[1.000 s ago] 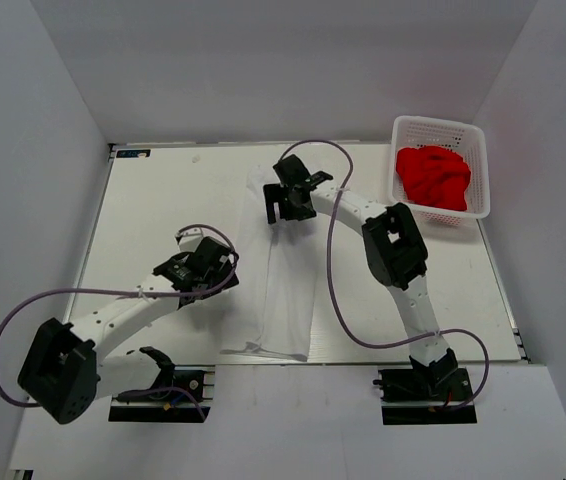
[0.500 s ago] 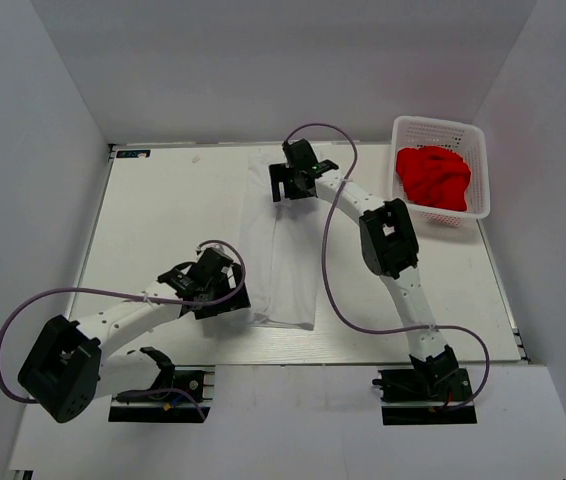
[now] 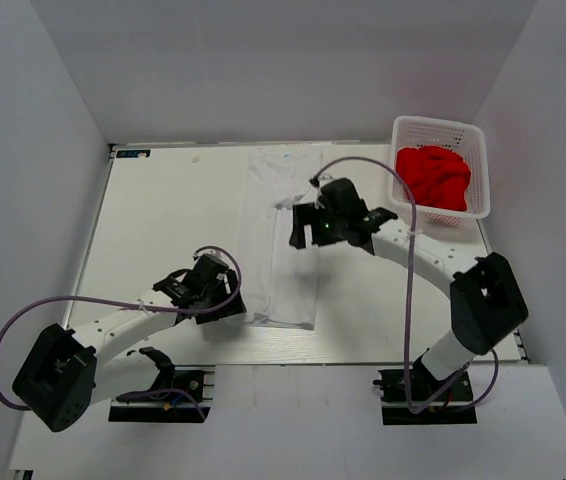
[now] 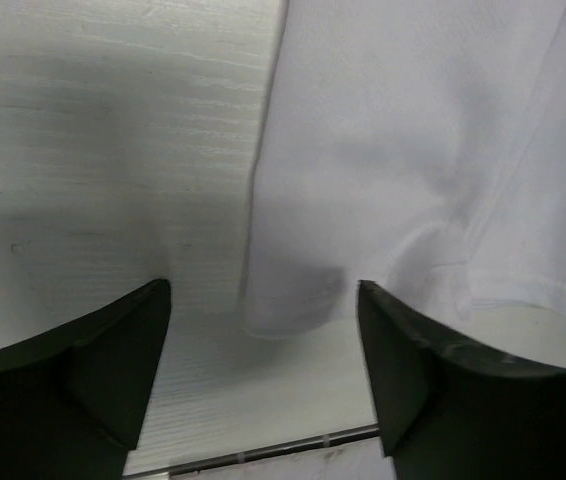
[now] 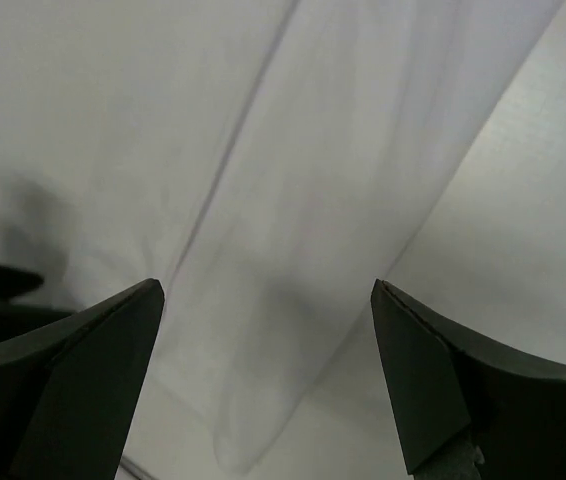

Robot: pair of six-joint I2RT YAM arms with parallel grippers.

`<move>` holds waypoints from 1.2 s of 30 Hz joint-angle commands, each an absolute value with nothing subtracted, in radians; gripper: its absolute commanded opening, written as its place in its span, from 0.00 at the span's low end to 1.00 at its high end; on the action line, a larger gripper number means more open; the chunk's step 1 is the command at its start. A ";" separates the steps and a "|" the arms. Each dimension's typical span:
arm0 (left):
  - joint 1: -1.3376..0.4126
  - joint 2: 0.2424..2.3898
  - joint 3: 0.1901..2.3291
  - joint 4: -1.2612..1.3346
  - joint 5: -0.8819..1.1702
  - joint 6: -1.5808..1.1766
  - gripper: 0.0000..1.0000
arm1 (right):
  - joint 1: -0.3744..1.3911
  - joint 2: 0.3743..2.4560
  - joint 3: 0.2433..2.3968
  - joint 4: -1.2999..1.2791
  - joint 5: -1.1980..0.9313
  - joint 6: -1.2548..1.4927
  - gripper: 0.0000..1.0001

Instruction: Fold and stack the t-shirts

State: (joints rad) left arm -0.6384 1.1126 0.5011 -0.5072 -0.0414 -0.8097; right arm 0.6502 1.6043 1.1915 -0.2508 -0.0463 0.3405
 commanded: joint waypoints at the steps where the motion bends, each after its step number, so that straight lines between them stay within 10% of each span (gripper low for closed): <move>1: -0.641 1.120 0.447 -0.491 -0.019 -0.822 0.81 | 0.681 1.533 1.057 -0.290 -0.115 0.509 0.90; 7: -0.650 1.158 0.428 -0.489 0.029 -0.822 0.55 | 0.765 1.410 0.807 -0.337 -0.198 0.623 0.90; 17: -0.650 1.104 0.390 -0.489 0.005 -0.822 0.47 | 0.827 1.477 0.750 -0.340 -0.281 0.615 0.73; 27: -0.650 1.103 0.390 -0.404 0.038 -0.769 0.32 | 0.844 1.535 0.750 -0.311 -0.288 0.614 0.33; 30: -0.650 1.085 0.381 -0.344 0.072 -0.769 0.01 | 0.847 1.548 0.753 -0.273 -0.288 0.598 0.18; 36: -0.650 1.014 0.423 -0.316 0.086 -0.756 0.00 | 0.842 1.529 0.830 -0.273 -0.223 0.555 0.00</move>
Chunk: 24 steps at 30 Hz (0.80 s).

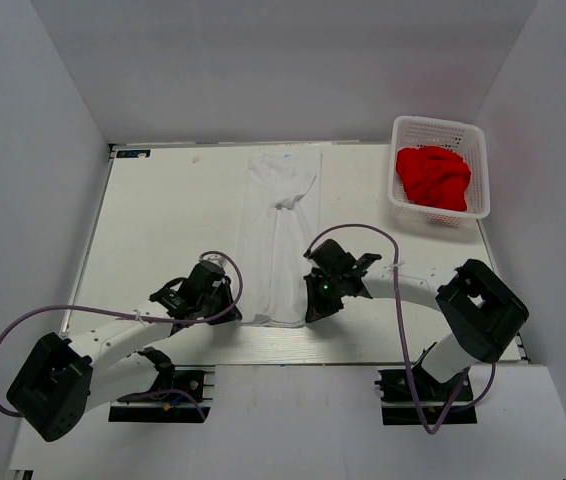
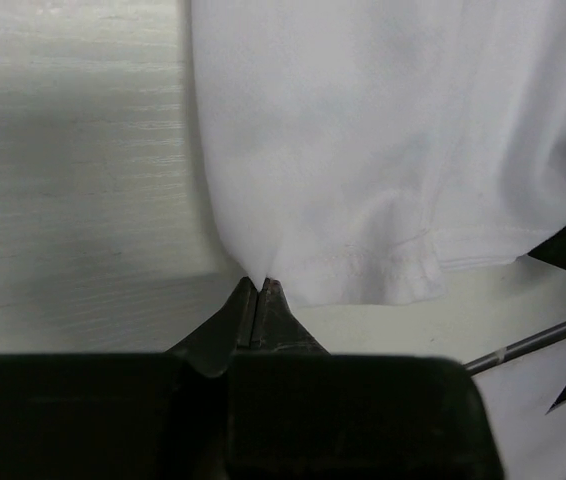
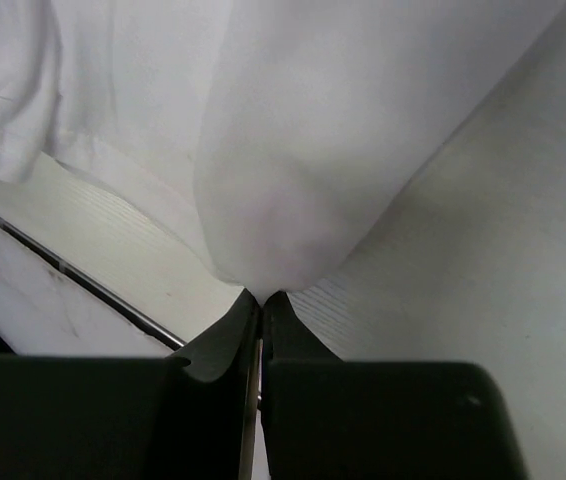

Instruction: Fold and stack the t-shirts

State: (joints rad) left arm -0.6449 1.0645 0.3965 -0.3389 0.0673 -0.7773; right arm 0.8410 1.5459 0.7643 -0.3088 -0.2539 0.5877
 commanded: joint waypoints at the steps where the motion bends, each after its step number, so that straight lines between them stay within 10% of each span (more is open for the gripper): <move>1: -0.650 1.003 0.434 -0.316 0.086 -0.743 0.00 | 0.842 1.525 0.839 -0.275 -0.218 0.551 0.00; 24: -0.588 1.506 1.136 -0.377 -0.342 -0.560 0.00 | 0.670 1.744 1.402 -0.489 0.210 0.437 0.00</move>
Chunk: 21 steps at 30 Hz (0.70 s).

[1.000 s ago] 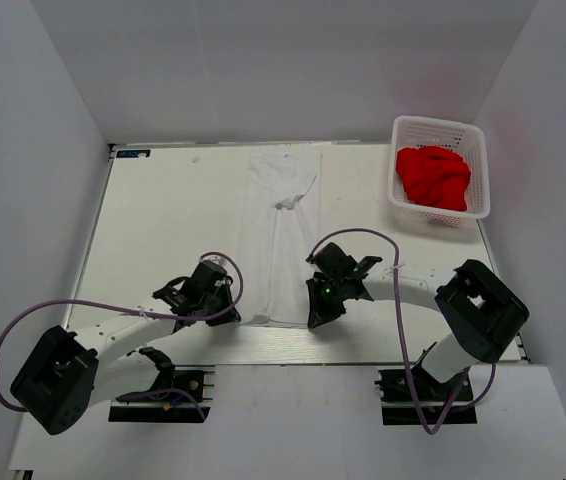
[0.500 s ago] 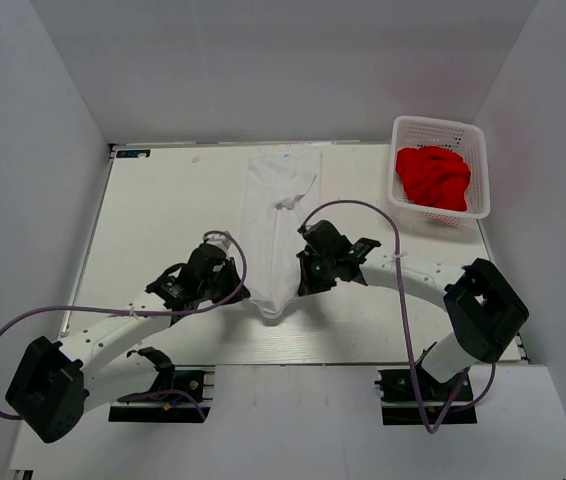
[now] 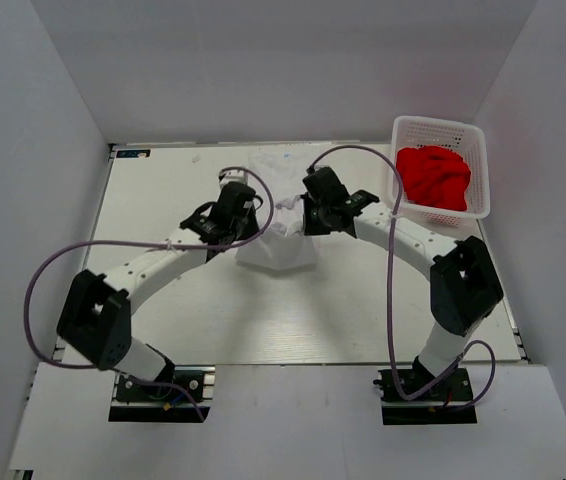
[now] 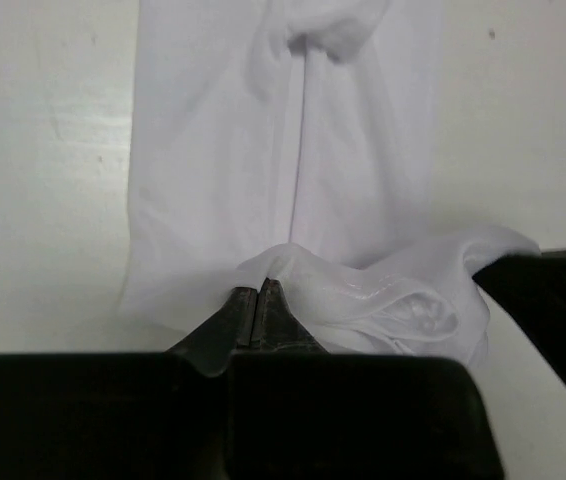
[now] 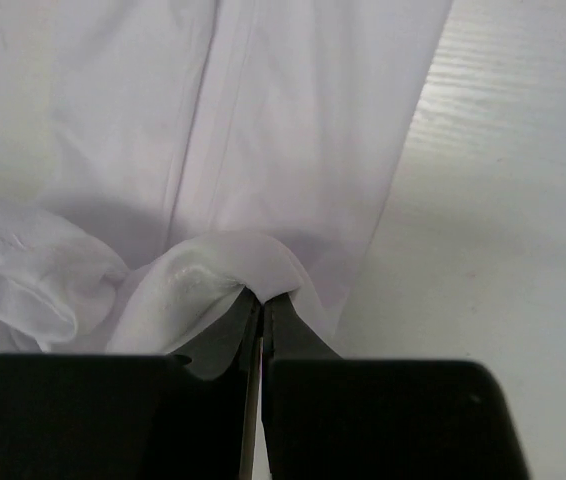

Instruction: Fold and stack the t-shirts

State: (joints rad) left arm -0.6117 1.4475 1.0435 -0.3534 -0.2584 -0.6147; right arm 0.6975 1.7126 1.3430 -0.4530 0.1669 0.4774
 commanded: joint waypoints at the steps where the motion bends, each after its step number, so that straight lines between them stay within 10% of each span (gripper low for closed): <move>1: -0.588 1.529 1.159 -0.377 -0.342 -0.560 0.00 | 0.657 1.765 1.442 -0.486 0.201 0.434 0.00; 21: -0.457 1.951 1.509 -0.215 -0.253 -0.360 0.00 | 0.508 2.071 1.747 -0.488 0.071 0.364 0.00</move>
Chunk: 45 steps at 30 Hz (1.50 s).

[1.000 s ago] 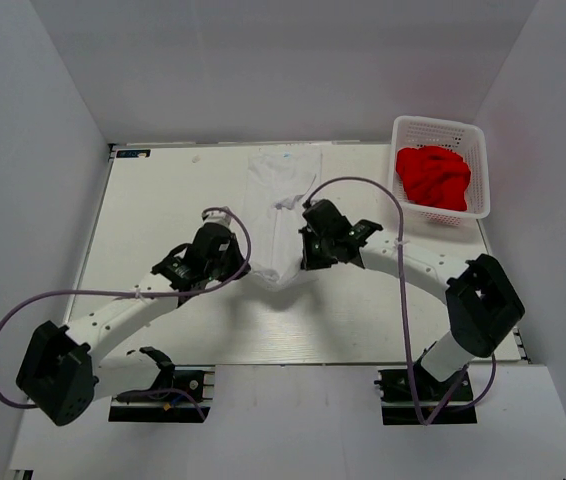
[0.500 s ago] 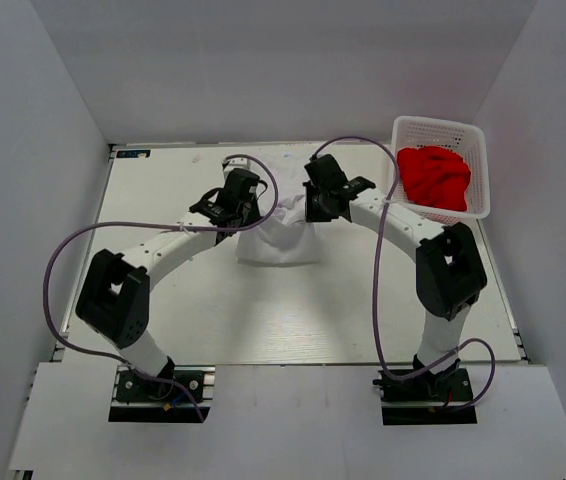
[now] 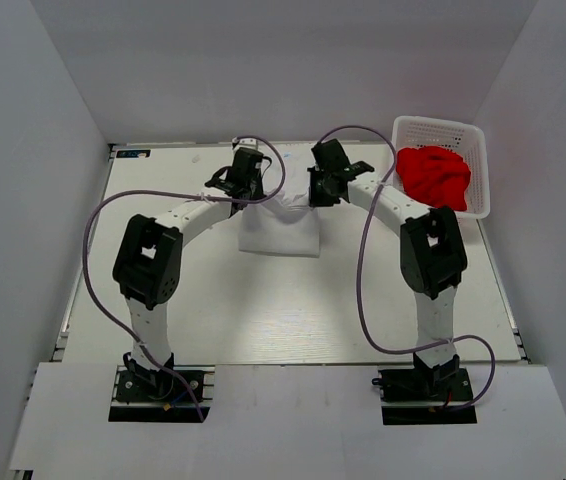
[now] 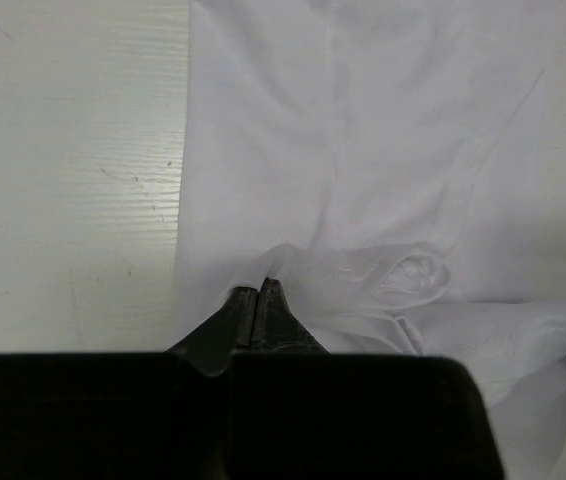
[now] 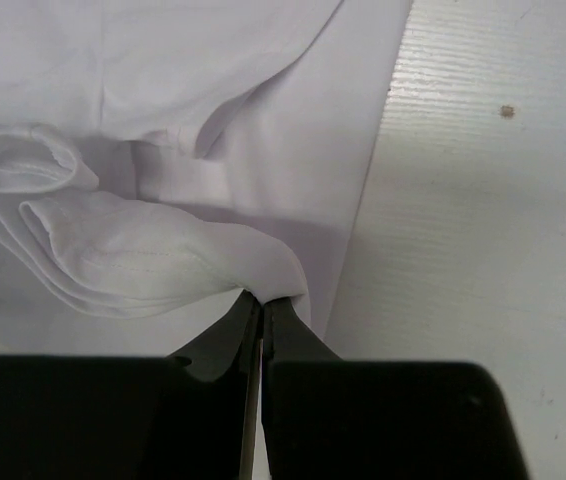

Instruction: Fold and stack the t-shirts

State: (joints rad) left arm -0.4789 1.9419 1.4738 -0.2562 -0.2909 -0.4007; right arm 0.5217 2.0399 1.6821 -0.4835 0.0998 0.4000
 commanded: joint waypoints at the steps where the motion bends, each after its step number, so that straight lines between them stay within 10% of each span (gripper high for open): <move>1: -0.457 1.977 1.520 -0.192 -0.236 -0.347 0.00 | 0.500 2.109 1.756 -0.483 0.060 0.362 0.00; 4: -0.439 2.019 1.573 -0.127 -0.164 -0.296 0.16 | 0.485 2.173 1.862 -0.497 0.070 0.347 0.28; 6: -0.420 2.046 1.604 -0.127 -0.164 -0.296 0.88 | 0.476 2.221 1.934 -0.522 0.075 0.336 0.57; 7: -0.420 2.046 1.605 -0.109 -0.182 -0.296 1.00 | 0.471 2.226 1.946 -0.514 0.081 0.336 0.69; 12: -0.387 2.037 1.689 -0.262 -0.281 -0.319 1.00 | 0.480 2.143 1.887 -0.457 0.025 0.324 0.90; 23: -0.414 1.648 1.105 -0.230 -0.172 -0.449 1.00 | 0.517 1.813 1.241 -0.276 -0.170 0.400 0.90; 32: -0.405 1.693 0.976 -0.163 -0.072 -0.471 0.97 | 0.520 1.850 1.163 -0.189 -0.258 0.449 0.90; 42: -0.414 1.795 0.933 -0.109 0.021 -0.471 0.48 | 0.526 1.913 1.174 -0.195 -0.210 0.451 0.74; 45: -0.414 1.813 0.933 -0.109 0.044 -0.471 0.29 | 0.526 1.927 1.181 -0.205 -0.225 0.456 0.45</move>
